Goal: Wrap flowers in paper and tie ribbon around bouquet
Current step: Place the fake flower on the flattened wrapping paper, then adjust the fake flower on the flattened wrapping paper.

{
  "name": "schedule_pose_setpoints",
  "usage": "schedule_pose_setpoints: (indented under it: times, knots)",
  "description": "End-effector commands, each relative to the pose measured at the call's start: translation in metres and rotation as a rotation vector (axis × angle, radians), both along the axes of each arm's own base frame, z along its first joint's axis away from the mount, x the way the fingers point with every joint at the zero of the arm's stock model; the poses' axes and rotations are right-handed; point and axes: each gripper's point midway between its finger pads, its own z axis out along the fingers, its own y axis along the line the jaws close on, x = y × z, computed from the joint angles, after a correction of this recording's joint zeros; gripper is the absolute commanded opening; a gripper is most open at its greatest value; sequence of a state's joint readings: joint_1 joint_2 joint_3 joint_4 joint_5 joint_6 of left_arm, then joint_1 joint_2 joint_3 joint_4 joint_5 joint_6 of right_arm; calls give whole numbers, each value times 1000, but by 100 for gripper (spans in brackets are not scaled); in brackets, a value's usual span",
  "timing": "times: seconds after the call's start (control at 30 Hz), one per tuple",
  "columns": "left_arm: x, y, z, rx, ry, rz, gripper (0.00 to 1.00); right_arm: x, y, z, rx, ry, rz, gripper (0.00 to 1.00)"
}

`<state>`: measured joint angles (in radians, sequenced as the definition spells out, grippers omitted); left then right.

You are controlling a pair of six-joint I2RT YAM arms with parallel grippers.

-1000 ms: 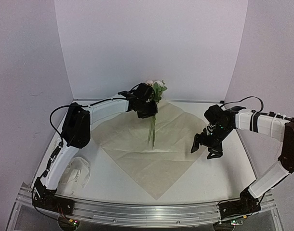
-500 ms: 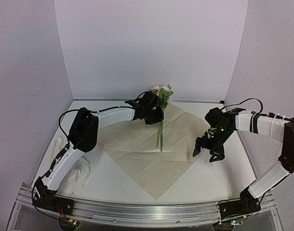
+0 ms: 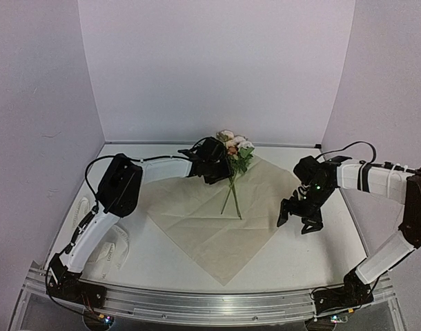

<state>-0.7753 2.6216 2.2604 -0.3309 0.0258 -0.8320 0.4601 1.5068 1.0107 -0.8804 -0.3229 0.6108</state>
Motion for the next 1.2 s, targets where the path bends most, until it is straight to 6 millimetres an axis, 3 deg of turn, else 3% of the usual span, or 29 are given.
schedule_pose_setpoints:
  times: [0.0, 0.1, 0.23, 0.27, 0.4, 0.47, 0.57, 0.8, 0.9, 0.97, 1.17]
  knots:
    - [-1, 10, 88, -63, -120, 6, 64, 12, -1, 12, -11, -38, 17, 92]
    - [-13, 37, 106, -27, -141, 42, 71, 24, 5, 14, -8, -45, 33, 92]
    - [-44, 88, 121, 2, -111, 109, 79, 38, 10, 8, -26, -35, 44, 92]
    - [-55, 105, 107, 28, -76, 130, 80, 40, 11, 6, -28, -32, 44, 92]
    - [-95, 173, 86, 36, 27, 221, 81, 51, 17, 4, -19, -35, 41, 91]
    - [-117, 209, 64, 53, 89, 269, 80, 57, 22, 2, -7, -37, 38, 89]
    - [-139, 245, 48, 3, 140, 308, 80, 66, 29, 1, 13, -39, 33, 87]
    - [-156, 265, 21, -76, 217, 309, 85, 79, 38, -11, 30, -43, 37, 87]
    - [-158, 275, 8, -91, 240, 350, 86, 81, 41, -14, 40, -43, 30, 87]
    - [-152, 270, 7, -129, 220, 344, 85, 81, 41, -15, 39, -43, 27, 87]
    - [-149, 256, -13, -191, 277, 325, 68, 76, 37, -17, 27, -46, 33, 87]
